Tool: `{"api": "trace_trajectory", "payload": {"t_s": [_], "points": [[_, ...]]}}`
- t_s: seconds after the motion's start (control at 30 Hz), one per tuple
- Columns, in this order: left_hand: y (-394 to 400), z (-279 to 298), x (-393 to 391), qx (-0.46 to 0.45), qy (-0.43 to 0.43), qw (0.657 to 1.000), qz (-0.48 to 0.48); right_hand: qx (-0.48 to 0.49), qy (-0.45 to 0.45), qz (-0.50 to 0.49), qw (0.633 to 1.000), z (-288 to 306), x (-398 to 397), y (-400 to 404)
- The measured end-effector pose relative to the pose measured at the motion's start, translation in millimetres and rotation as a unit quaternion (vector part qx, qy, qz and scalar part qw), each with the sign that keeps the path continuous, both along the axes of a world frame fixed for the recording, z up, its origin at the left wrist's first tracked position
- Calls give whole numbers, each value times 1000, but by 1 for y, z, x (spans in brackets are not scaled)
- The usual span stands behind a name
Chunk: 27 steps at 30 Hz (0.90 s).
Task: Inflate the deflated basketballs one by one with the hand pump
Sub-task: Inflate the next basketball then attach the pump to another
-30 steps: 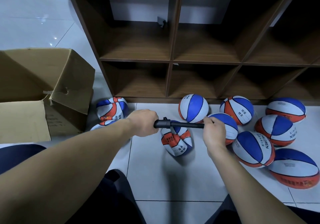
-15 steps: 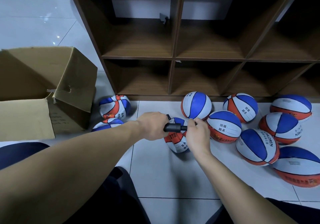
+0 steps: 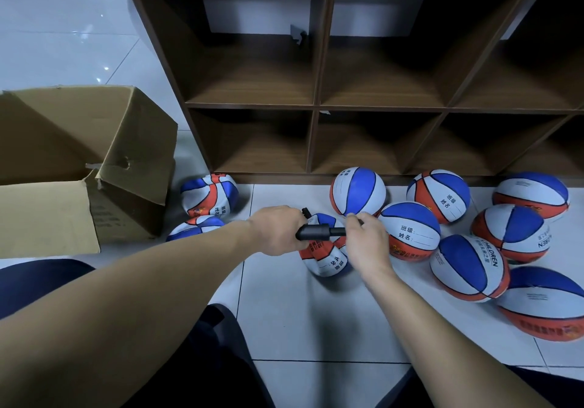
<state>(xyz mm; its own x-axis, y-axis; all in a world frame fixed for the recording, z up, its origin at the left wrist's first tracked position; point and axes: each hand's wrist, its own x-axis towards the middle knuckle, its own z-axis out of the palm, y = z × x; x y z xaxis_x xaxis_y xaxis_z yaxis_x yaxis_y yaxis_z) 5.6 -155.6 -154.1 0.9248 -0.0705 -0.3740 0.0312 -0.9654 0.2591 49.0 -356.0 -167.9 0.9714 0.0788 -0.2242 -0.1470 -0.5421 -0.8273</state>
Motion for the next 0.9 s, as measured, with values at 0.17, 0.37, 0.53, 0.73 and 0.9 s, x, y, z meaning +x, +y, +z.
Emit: {"api": "trace_trajectory", "payload": {"t_s": [0.17,0.37,0.53,0.73,0.9], "points": [[28,1,1,23,14,999,18,0,1,-51,999,2,27,-33],[25,0,3,32,-18,999,18,14,-8,-71,997,7,26,-27],[19,-1,3,33,-14,999,10,4,-35,-45,998,6,9,-10],[4,-2,1,22,-15,1000,7,5,-41,-24,999,6,-6,2],[-12,4,1,23,-19,1000,-6,11,-30,-9,999,0,-15,10]]}}
